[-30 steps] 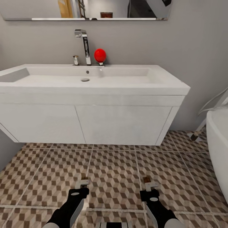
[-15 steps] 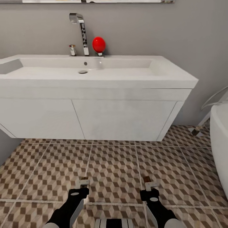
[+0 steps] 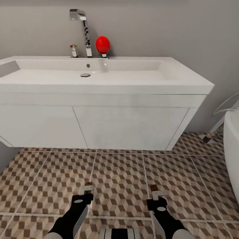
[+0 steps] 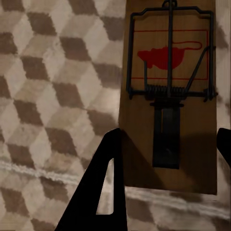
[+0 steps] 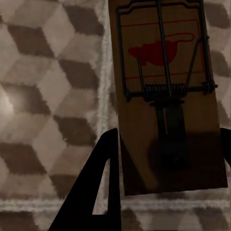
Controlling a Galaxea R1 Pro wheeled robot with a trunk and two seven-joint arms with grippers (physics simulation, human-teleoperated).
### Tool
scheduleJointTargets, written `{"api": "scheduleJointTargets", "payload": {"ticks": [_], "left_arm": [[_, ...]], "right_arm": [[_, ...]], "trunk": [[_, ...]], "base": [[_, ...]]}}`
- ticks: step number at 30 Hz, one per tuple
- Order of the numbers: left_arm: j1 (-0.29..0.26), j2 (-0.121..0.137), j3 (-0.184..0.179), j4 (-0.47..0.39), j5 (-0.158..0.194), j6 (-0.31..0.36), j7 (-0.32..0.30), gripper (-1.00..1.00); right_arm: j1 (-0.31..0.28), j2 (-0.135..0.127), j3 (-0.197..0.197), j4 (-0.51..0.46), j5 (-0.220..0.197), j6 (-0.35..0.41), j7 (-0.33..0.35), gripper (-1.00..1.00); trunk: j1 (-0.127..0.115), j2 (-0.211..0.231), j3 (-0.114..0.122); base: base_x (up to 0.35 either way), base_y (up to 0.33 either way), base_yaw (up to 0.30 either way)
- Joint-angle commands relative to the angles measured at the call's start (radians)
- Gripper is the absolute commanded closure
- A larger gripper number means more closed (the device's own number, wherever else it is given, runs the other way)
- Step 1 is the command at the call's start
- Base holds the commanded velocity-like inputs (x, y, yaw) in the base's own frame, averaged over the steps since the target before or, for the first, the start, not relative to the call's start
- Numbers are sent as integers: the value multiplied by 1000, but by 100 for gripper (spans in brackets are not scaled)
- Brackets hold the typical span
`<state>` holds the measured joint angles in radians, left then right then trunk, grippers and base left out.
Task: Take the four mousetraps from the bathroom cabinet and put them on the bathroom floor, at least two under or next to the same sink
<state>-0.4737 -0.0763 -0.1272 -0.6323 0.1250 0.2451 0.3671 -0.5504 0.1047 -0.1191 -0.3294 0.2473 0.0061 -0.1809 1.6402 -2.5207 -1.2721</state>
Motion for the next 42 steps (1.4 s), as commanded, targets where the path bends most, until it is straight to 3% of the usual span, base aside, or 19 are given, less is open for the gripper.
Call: {"api": "scheduleJointTargets", "payload": {"ticks": [1,26,42], "left_arm": [[0,1,-6,-2,10,4,9,100],[0,4,-2,-3,13,3,6,100],[0,4,-2,5,14,7,5,100]], "right_arm": [[0,1,-8,0,9,0,1,100],[0,1,-8,0,10,3,3,100],[0,1,-8,-1,9,3,2,100]], "trunk": [[0,0,-1],[0,0,-1],[0,0,-1]], "base": [[294,0,0],[313,0,0],[27,0,0]]}}
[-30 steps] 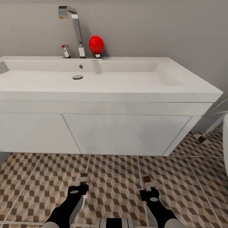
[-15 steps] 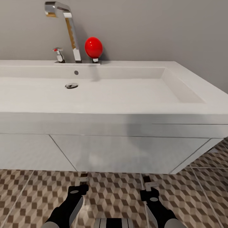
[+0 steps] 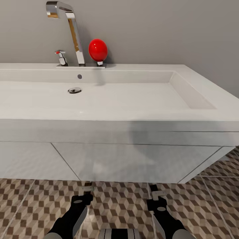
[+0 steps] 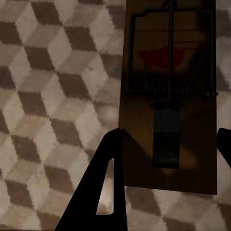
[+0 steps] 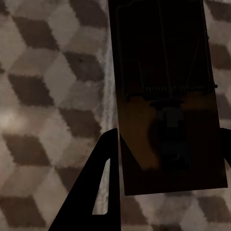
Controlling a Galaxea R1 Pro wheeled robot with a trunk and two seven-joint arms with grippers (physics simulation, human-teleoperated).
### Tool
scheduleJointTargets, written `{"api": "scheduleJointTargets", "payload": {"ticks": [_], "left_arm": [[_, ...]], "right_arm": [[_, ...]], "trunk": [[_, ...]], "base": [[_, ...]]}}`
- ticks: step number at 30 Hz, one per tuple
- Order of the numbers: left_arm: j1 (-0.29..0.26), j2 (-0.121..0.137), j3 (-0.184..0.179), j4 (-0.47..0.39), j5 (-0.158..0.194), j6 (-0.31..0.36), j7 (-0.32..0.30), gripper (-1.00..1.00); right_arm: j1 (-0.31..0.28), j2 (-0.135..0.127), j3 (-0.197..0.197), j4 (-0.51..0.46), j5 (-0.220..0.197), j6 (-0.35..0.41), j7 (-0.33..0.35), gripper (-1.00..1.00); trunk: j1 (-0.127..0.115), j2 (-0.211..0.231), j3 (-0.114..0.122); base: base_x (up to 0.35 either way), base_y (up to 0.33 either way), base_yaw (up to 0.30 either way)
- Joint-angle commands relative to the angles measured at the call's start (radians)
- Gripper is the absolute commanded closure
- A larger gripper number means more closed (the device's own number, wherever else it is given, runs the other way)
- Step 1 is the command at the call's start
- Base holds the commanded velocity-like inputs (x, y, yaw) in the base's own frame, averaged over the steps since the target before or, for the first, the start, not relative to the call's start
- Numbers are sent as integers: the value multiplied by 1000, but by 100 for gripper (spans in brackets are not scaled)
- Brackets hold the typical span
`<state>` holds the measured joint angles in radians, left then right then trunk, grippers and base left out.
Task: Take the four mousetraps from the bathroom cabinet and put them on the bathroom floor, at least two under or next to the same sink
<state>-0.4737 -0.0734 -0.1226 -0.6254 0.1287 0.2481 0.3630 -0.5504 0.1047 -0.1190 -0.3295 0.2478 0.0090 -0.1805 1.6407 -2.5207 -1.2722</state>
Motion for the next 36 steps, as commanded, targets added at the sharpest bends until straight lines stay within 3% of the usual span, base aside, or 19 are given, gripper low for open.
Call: {"api": "scheduleJointTargets", "payload": {"ticks": [1,14,36], "left_arm": [[-1,1,-6,0,10,4,8,100],[-1,6,-6,-2,11,10,4,100],[-15,0,-7,-101,14,24,-17,100]], "right_arm": [[0,1,-8,0,9,3,1,100],[-41,-4,-10,-3,5,48,-15,100],[-50,2,-14,-19,-8,-35,-16,100]], "trunk": [[0,0,-1],[0,0,-1],[0,0,-1]], "base": [[0,0,0],[0,0,0],[0,0,0]]}}
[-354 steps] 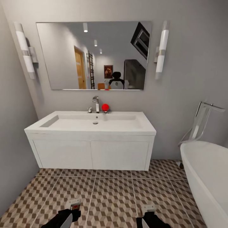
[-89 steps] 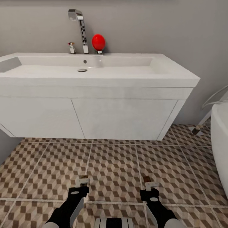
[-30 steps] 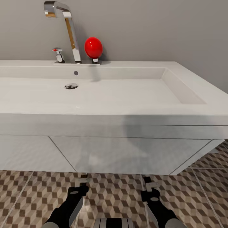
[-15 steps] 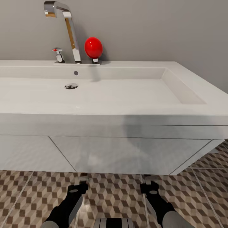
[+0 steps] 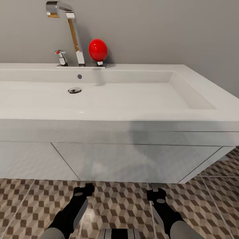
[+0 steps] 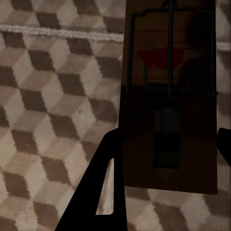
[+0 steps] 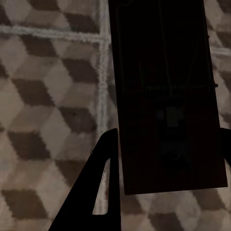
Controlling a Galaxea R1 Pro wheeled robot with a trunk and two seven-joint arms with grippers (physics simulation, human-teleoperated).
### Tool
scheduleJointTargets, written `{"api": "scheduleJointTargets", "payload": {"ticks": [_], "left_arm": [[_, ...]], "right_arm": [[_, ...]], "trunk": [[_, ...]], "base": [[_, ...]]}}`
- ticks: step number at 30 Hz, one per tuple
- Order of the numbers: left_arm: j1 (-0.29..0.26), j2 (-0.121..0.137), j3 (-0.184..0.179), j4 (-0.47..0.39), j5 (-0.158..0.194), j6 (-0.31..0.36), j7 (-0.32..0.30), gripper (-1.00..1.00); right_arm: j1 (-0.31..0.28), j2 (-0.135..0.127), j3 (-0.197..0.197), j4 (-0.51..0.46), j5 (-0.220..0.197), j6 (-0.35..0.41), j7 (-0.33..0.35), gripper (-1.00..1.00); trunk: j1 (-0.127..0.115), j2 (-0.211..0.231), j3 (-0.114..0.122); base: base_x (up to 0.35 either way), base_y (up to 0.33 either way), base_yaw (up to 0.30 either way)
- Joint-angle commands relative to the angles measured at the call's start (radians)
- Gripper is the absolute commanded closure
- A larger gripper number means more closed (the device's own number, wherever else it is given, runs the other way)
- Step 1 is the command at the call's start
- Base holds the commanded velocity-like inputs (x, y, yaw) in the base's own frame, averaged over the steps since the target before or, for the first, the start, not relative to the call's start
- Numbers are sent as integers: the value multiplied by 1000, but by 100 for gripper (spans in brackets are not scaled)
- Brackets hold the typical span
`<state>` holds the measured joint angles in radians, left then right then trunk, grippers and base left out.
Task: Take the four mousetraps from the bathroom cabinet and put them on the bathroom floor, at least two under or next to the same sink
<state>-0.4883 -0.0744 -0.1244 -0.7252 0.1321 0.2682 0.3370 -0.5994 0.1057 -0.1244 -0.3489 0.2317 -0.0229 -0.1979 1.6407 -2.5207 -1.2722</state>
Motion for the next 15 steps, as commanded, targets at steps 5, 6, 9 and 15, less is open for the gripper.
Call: {"api": "scheduleJointTargets", "payload": {"ticks": [5,6,9,15], "left_arm": [[-23,-2,-8,9,5,42,-23,100],[-25,-2,-9,11,4,48,-33,100],[-28,-3,-10,18,3,57,-56,100],[-29,-12,-10,26,3,65,-69,100]], "right_arm": [[0,0,-7,12,-49,-40,2,100],[0,-1,-6,13,-53,-43,2,100],[0,-6,-6,14,-59,-47,2,100],[0,-13,-7,16,-65,-58,2,100]], "trunk": [[0,0,-1],[0,0,-1],[0,0,-1],[0,0,-1]], "base": [[0,0,0],[0,0,0],[0,0,0],[0,0,0]]}}
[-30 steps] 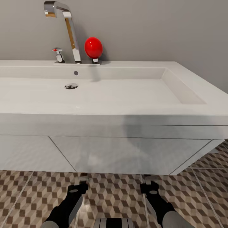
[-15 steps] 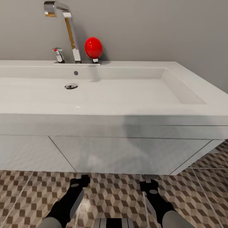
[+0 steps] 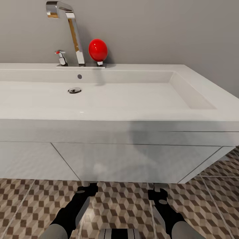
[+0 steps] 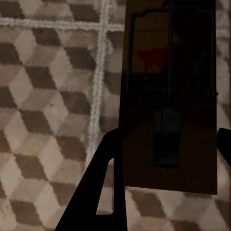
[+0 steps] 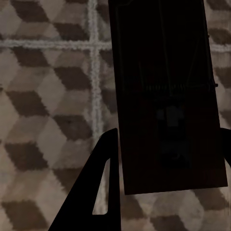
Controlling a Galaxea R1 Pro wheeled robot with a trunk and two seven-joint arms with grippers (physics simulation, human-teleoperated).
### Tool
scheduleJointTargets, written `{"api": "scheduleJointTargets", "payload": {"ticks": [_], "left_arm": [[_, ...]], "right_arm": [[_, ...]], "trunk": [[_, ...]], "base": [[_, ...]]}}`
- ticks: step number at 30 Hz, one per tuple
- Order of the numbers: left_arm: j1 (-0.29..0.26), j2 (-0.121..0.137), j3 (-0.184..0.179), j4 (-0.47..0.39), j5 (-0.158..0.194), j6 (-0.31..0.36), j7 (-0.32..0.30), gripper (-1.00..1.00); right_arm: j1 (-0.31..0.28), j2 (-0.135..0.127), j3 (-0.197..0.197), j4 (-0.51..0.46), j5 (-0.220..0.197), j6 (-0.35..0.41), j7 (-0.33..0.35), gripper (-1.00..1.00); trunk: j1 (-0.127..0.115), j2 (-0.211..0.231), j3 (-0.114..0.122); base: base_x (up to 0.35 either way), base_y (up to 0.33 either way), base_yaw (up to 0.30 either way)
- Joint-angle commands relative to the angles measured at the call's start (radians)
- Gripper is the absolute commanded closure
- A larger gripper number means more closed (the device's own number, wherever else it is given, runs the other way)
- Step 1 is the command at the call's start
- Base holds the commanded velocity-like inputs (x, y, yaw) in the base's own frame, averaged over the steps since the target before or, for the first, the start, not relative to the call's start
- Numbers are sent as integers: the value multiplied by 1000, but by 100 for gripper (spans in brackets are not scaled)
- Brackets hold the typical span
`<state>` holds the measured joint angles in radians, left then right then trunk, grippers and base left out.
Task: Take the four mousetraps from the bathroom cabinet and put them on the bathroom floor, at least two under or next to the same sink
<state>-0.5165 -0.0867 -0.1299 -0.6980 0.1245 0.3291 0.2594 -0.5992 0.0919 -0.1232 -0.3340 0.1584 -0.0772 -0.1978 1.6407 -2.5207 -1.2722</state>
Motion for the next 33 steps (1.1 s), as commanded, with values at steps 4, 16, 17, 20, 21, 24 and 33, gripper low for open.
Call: {"api": "scheduleJointTargets", "payload": {"ticks": [4,16,17,20,21,24,33], "left_arm": [[0,-3,-5,0,9,4,8,100],[0,-3,-6,14,9,3,20,100],[0,-4,-6,14,8,3,22,100],[0,-5,-5,13,8,2,24,100],[0,-5,-5,13,8,2,25,100],[0,-5,-5,14,8,3,25,100],[0,-6,-4,10,8,4,26,100]], "right_arm": [[-1,-1,-9,1,8,-5,1,100],[-1,-2,-13,1,7,-6,1,100],[-1,-2,-12,1,7,-6,1,100],[-1,-2,-13,1,7,-6,1,100],[-1,-2,-13,1,6,-5,1,100],[-1,-1,-12,1,6,-5,1,100],[-1,0,-13,1,6,-4,1,100]], "trunk": [[0,0,-1],[0,0,-1],[0,0,-1],[0,0,-1],[0,0,-1],[0,-1,-5],[4,-3,-39]], "base": [[0,0,0],[0,0,0],[0,0,0],[0,0,0],[0,0,0],[0,0,0],[0,0,0]]}}
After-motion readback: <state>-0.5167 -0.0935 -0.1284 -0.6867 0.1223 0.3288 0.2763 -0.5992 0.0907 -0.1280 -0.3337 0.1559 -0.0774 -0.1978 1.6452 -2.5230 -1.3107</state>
